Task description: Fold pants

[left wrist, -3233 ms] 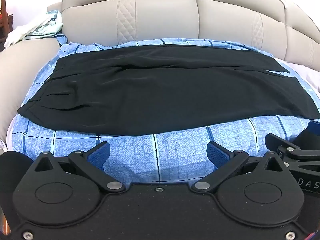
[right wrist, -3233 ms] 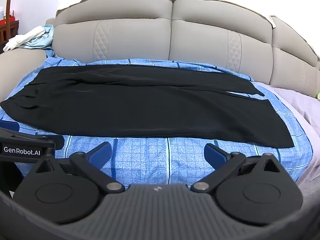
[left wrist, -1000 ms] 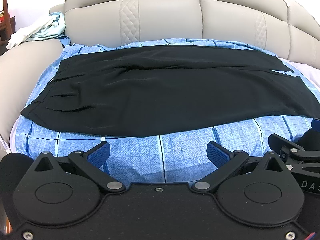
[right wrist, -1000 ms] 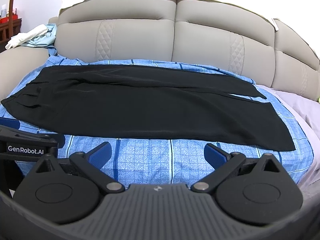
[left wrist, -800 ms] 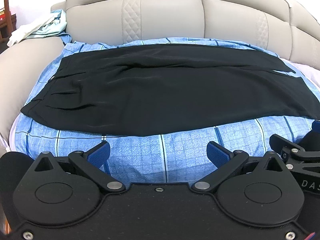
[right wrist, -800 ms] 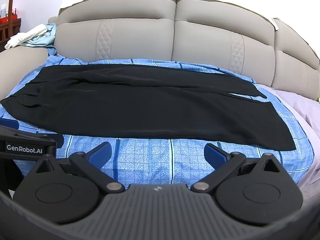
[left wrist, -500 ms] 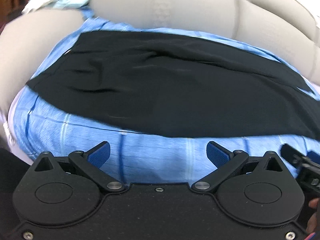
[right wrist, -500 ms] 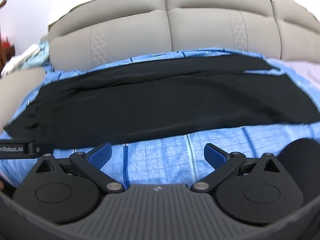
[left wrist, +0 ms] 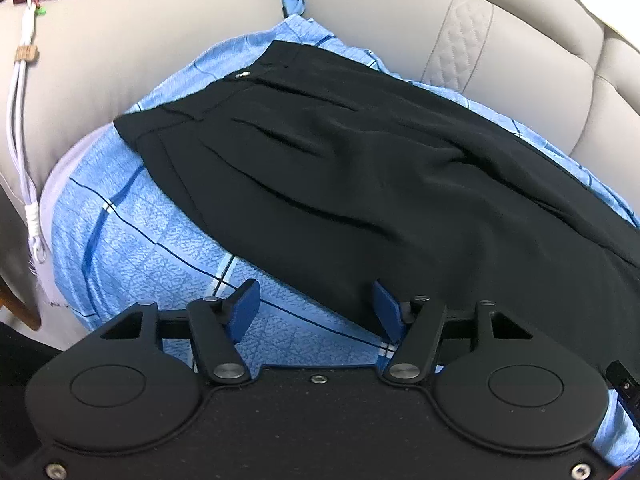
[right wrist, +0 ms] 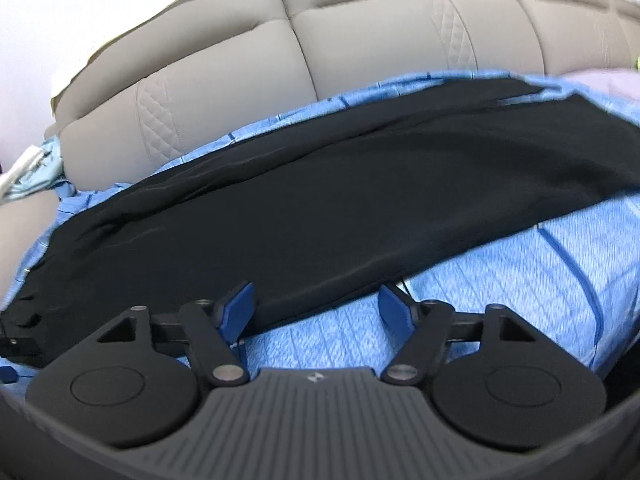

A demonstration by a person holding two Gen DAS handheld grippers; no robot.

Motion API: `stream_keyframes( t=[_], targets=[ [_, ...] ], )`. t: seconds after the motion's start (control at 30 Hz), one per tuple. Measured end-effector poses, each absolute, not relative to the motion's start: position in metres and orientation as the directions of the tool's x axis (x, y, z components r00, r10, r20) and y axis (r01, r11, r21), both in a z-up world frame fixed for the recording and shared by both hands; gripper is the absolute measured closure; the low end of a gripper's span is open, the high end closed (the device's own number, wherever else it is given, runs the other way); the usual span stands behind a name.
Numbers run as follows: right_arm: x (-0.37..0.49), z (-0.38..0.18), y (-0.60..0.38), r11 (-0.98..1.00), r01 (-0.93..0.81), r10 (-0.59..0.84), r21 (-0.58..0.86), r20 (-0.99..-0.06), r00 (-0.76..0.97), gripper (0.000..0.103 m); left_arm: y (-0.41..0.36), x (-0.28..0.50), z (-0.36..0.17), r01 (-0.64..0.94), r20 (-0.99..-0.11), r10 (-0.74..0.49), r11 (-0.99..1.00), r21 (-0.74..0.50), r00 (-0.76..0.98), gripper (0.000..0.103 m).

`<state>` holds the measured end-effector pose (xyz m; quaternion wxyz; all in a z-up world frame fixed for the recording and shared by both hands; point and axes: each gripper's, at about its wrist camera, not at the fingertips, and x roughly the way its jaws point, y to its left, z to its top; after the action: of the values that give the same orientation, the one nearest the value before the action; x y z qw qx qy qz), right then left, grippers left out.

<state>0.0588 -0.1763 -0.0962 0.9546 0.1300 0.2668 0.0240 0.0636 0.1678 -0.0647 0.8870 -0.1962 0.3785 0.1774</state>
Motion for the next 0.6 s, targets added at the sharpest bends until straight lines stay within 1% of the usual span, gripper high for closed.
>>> stream_keyframes(
  t=[0.1, 0.17, 0.3, 0.33, 0.37, 0.4, 0.43, 0.47, 0.5, 0.53, 0.6],
  targets=[
    [0.058, -0.097, -0.166, 0.975, 0.026, 0.090, 0.219, -0.501, 0.861, 0.025, 0.166, 0.064, -0.068, -0.462, -0.717, 0.182, 0.861, -0.215, 0.673, 0.039],
    [0.059, -0.098, -0.161, 0.983, 0.022, 0.072, 0.182, -0.493, 0.867, 0.023, 0.168, 0.069, -0.071, -0.461, -0.707, 0.188, 0.861, -0.214, 0.681, 0.037],
    [0.075, -0.103, -0.152, 0.994, 0.046, 0.005, 0.099, -0.461, 0.887, 0.022, 0.170, 0.079, -0.073, -0.485, -0.685, 0.238, 0.854, -0.190, 0.688, 0.037],
    [0.080, -0.104, -0.150, 0.996, 0.049, -0.008, 0.080, -0.450, 0.893, 0.020, 0.171, 0.081, -0.074, -0.493, -0.679, 0.252, 0.850, -0.184, 0.689, 0.039],
    [0.085, -0.105, -0.147, 0.997, 0.050, -0.019, 0.060, -0.436, 0.900, 0.020, 0.170, 0.082, -0.074, -0.511, -0.674, 0.280, 0.843, -0.168, 0.683, 0.054],
    [0.089, -0.107, -0.146, 0.998, 0.049, -0.024, 0.050, -0.422, 0.906, 0.022, 0.169, 0.084, -0.074, -0.532, -0.669, 0.316, 0.835, -0.140, 0.672, 0.065],
    [0.090, -0.107, -0.146, 0.998, 0.043, -0.021, 0.045, -0.412, 0.911, 0.031, 0.169, 0.086, -0.074, -0.548, -0.664, 0.349, 0.829, -0.109, 0.661, 0.083],
    [0.091, -0.106, -0.146, 0.998, 0.044, -0.024, 0.041, -0.406, 0.913, 0.039, 0.170, 0.086, -0.072, -0.555, -0.663, 0.362, 0.827, -0.096, 0.655, 0.089],
    [0.090, -0.103, -0.147, 0.998, 0.056, -0.035, 0.039, -0.404, 0.914, 0.074, 0.172, 0.085, -0.070, -0.561, -0.664, 0.359, 0.821, -0.109, 0.655, 0.091],
    [0.090, -0.100, -0.149, 0.996, 0.086, -0.063, 0.036, -0.418, 0.906, 0.097, 0.175, 0.083, -0.069, -0.566, -0.665, 0.352, 0.814, -0.130, 0.659, 0.093],
    [0.087, -0.094, -0.159, 0.992, 0.094, -0.047, 0.083, -0.451, 0.891, 0.098, 0.178, 0.078, -0.064, -0.570, -0.659, 0.346, 0.807, -0.154, 0.668, 0.094]
  ],
)
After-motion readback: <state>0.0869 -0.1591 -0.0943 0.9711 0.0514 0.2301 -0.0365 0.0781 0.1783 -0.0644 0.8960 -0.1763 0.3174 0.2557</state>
